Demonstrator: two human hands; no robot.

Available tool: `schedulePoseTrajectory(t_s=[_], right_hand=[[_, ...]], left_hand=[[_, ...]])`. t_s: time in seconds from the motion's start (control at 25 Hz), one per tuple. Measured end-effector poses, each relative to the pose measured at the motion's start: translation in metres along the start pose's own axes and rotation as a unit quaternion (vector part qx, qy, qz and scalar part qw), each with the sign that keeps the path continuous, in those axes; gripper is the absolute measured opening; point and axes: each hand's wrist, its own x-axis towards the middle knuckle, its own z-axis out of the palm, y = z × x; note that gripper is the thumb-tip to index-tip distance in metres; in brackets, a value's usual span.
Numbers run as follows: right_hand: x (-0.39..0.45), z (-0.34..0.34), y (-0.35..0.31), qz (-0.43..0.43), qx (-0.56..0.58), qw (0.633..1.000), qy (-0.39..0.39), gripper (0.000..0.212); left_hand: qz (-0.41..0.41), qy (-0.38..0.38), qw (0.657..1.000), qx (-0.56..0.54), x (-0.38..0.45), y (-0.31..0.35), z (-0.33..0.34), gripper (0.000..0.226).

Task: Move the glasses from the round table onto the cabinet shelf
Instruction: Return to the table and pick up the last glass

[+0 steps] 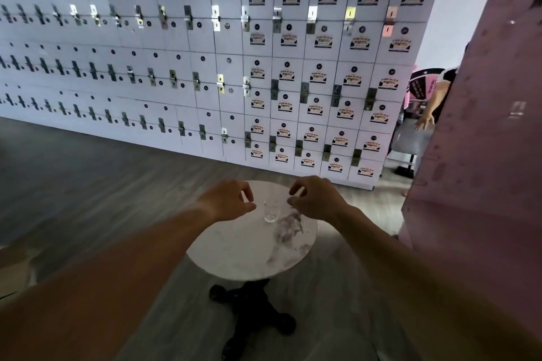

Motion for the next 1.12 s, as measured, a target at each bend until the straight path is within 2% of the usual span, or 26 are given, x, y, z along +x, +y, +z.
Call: schedulePoseTrajectory(t_s=[0.44, 0.76, 0.96, 1.12], right_hand=[[0.128, 0.042, 0.045, 0.055, 0.003, 0.998, -0.022, 0.014], [0.233, 0.1, 0.078, 0.15, -0.004, 0.987, -0.054, 0.02], [0.291, 0.157, 0.109, 0.211, -0.016, 0.972, -0.103, 0.018], [0.304, 0.202, 0.134, 0.242, -0.004, 0.962, -0.128, 0.023]], left_hand=[[0.011, -0.041, 0.999, 0.0, 0.146, -0.054, 0.038, 0.011], [0.026, -0.1, 0.995, -0.008, 0.272, -0.124, 0.099, 0.019], [0.01, -0.195, 0.98, -0.037, 0.337, -0.169, 0.16, 0.03], [-0.02, -0.241, 0.968, -0.064, 0.354, -0.193, 0.21, 0.041]])
